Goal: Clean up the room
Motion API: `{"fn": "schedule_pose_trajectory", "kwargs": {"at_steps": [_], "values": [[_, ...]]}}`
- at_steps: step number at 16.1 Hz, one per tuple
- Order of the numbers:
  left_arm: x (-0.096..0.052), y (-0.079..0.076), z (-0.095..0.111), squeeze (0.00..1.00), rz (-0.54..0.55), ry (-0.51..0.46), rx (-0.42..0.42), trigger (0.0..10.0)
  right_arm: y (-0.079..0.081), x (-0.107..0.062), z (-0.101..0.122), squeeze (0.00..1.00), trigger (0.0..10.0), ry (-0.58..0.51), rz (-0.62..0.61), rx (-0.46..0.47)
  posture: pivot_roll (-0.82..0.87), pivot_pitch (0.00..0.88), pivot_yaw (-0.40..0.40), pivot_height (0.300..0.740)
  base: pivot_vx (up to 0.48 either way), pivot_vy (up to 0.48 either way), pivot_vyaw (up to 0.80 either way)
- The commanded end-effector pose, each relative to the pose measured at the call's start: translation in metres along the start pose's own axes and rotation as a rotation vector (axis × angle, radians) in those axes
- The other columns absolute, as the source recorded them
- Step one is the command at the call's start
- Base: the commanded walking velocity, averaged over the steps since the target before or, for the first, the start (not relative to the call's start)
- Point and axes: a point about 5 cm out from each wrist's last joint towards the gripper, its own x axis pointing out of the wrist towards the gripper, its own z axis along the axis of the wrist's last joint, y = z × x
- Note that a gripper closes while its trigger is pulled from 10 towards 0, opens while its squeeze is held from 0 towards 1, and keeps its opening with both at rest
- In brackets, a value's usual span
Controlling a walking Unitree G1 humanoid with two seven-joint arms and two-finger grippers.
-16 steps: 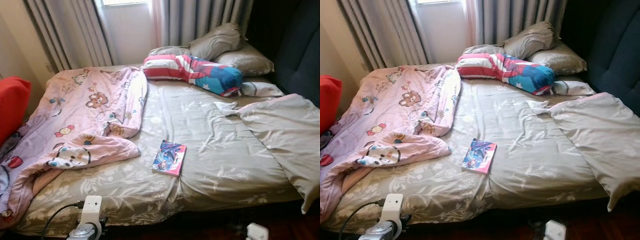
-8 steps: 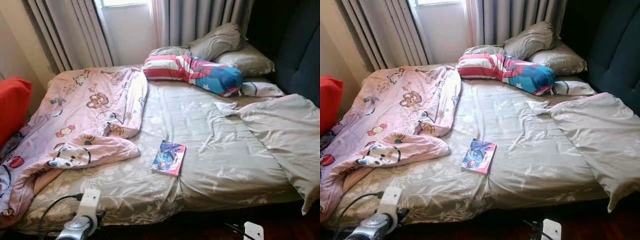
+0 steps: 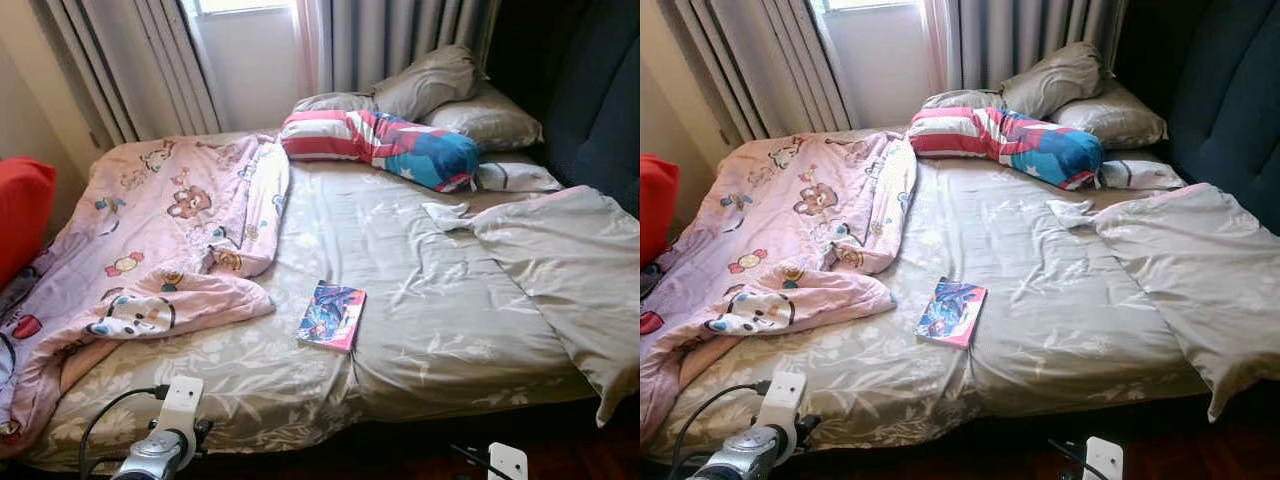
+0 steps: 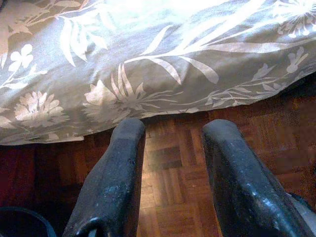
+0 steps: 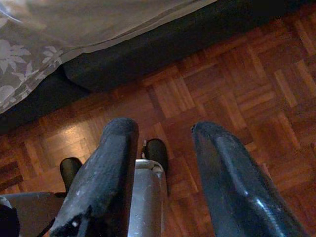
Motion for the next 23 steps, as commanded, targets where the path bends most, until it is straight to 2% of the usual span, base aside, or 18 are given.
{"fn": "schedule_pose_trajectory", "kwargs": {"at_steps": [1, 8, 9, 10, 18, 20, 23], "values": [[0.000, 0.001, 0.001, 0.00, -0.006, 0.007, 0.009, 10.0, 0.003, 0.000, 0.002, 0.00, 10.0, -0.004, 0.010, -0.008, 0.03, 0.000, 0.075, 0.740, 0.000, 0.000, 0.00], [0.001, 0.000, 0.004, 0.00, -0.011, -0.001, 0.005, 10.0, 0.003, 0.001, 0.002, 0.00, 10.0, -0.003, 0.013, -0.011, 0.03, 0.000, 0.075, 0.740, 0.000, 0.000, 0.00], [-0.002, -0.009, -0.021, 0.00, 0.008, 0.061, -0.091, 10.0, 0.004, 0.001, 0.002, 0.00, 10.0, -0.001, 0.021, -0.051, 0.07, 0.036, 0.050, 0.740, 0.000, 0.000, 0.00], [-0.003, -0.017, -0.027, 0.00, 0.012, 0.083, -0.131, 10.0, 0.005, 0.001, 0.002, 0.00, 10.0, -0.003, 0.022, -0.056, 0.06, 0.039, 0.050, 0.740, 0.000, 0.000, 0.00], [0.002, -0.042, -0.013, 0.00, -0.018, 0.070, -0.115, 10.0, 0.008, 0.001, 0.006, 0.00, 10.0, -0.019, 0.025, -0.065, 0.06, 0.050, 0.048, 0.740, 0.000, 0.000, 0.00], [0.001, -0.034, -0.017, 0.00, -0.008, 0.083, -0.094, 10.0, 0.009, 0.002, 0.009, 0.00, 10.0, -0.030, 0.025, -0.071, 0.06, 0.053, 0.046, 0.740, 0.000, 0.000, 0.00], [0.000, -0.033, -0.020, 0.00, -0.004, 0.089, -0.095, 10.0, 0.007, 0.002, 0.013, 0.00, 10.0, -0.045, 0.011, -0.074, 0.06, 0.057, 0.042, 0.740, 0.000, 0.000, 0.80]]}}
